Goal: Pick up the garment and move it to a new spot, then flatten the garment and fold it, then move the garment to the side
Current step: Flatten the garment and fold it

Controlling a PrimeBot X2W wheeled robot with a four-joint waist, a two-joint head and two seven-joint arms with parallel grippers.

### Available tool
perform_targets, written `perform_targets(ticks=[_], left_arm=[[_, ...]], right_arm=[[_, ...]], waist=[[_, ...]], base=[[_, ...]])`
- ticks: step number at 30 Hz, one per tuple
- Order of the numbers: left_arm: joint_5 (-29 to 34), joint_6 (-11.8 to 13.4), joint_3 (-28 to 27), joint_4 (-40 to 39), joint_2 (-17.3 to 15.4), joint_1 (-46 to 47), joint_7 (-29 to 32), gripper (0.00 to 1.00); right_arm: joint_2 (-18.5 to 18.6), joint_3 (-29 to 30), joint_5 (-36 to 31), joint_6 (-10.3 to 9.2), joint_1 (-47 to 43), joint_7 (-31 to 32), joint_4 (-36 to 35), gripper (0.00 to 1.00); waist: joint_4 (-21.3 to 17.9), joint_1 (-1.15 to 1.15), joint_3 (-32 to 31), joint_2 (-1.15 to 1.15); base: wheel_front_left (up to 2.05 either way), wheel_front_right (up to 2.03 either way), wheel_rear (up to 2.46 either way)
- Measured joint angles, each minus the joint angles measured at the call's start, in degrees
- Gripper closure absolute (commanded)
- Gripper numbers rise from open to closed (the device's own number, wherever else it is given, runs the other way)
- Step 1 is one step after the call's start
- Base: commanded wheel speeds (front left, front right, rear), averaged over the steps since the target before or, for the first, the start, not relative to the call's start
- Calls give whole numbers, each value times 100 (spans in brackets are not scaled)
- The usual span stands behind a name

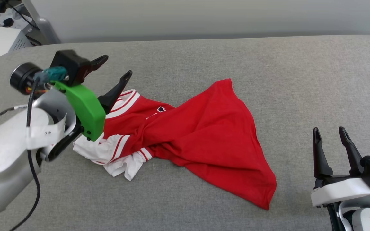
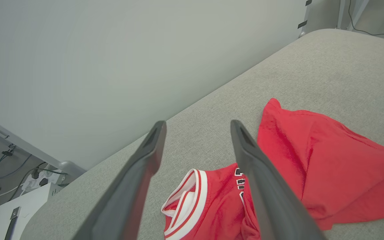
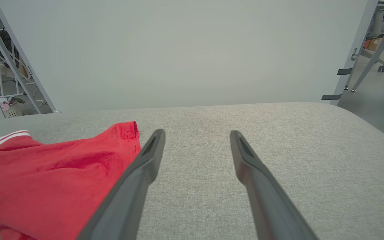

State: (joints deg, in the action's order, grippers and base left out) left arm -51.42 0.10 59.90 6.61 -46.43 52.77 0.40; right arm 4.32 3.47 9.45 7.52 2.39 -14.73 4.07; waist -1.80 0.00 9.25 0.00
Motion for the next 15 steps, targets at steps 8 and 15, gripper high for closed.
perform_targets(ticks=[8,15], left_arm=[[-476,-580,530,269,232,509,1746,0],[-873,-712,1001,554,474,642,2819,0]], right_arm=[[-13,-38,25,0,163,0,-2,0],[-14,-48,25,0,312,0,-13,0]], waist=[[-145,0,170,0],[-272,0,409,0]], base=[[0,0,0],[0,0,0]])
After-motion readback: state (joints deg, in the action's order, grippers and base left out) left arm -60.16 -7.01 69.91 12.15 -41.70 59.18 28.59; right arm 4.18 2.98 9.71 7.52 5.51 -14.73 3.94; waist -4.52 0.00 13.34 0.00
